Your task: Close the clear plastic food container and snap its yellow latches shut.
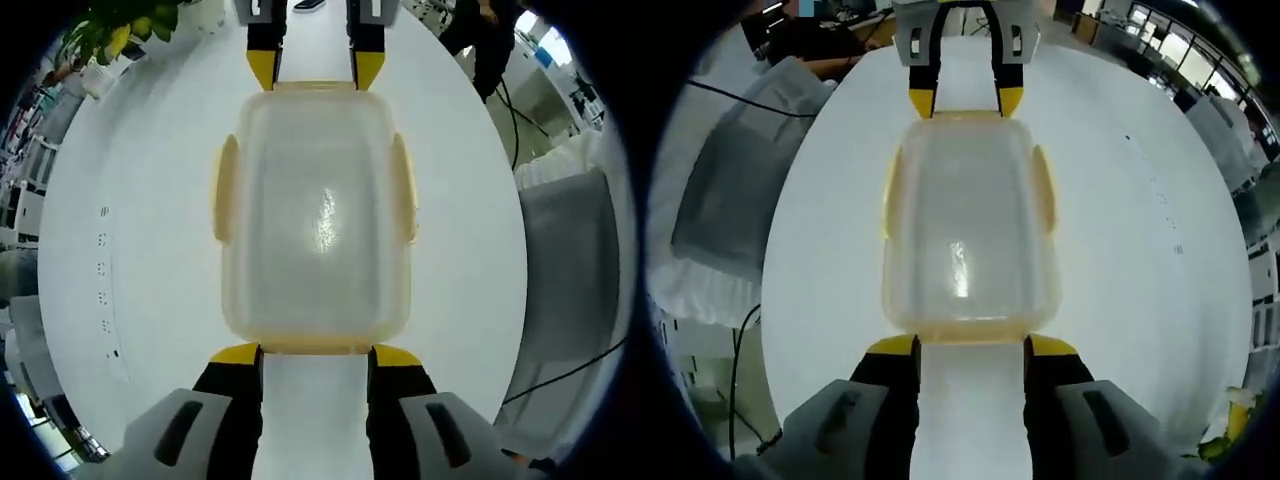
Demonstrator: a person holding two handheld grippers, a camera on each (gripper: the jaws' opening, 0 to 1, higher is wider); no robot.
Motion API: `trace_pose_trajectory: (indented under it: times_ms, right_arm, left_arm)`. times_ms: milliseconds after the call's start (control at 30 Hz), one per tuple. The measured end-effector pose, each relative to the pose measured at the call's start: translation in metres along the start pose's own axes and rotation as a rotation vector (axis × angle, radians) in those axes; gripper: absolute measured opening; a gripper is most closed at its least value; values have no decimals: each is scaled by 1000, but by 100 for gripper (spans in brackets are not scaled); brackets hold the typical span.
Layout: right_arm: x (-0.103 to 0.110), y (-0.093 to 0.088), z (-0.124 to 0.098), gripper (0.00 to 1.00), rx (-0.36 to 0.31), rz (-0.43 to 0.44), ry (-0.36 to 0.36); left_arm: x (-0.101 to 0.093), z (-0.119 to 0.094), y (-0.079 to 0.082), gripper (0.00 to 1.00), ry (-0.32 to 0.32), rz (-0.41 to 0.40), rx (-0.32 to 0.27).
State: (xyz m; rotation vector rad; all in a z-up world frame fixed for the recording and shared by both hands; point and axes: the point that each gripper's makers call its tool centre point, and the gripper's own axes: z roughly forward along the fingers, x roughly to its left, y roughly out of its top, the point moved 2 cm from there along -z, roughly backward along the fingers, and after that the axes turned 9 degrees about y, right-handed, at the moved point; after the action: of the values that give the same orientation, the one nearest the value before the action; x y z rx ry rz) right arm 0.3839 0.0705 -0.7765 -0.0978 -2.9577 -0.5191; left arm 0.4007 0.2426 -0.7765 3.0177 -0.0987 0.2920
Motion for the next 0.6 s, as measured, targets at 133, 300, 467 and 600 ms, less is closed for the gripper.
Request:
trace_pose_trajectory:
  times_ms: [133,300,467,600]
  right_arm:
    - [0,-1,0,38,4,17,1]
    - [0,-23,14,42,61,121,1]
    - [2,-39,19,43,57,189,-4]
    - [7,-45,14,44,16,261,9]
  left_arm:
    - [0,0,-1,34,-1,-2,-12]
    - [-1,2,-3,35,11,8,-14]
    - [-4,6,-17,29,9,-64,-13]
    - [-3,2,-28,33,5,-195,-30]
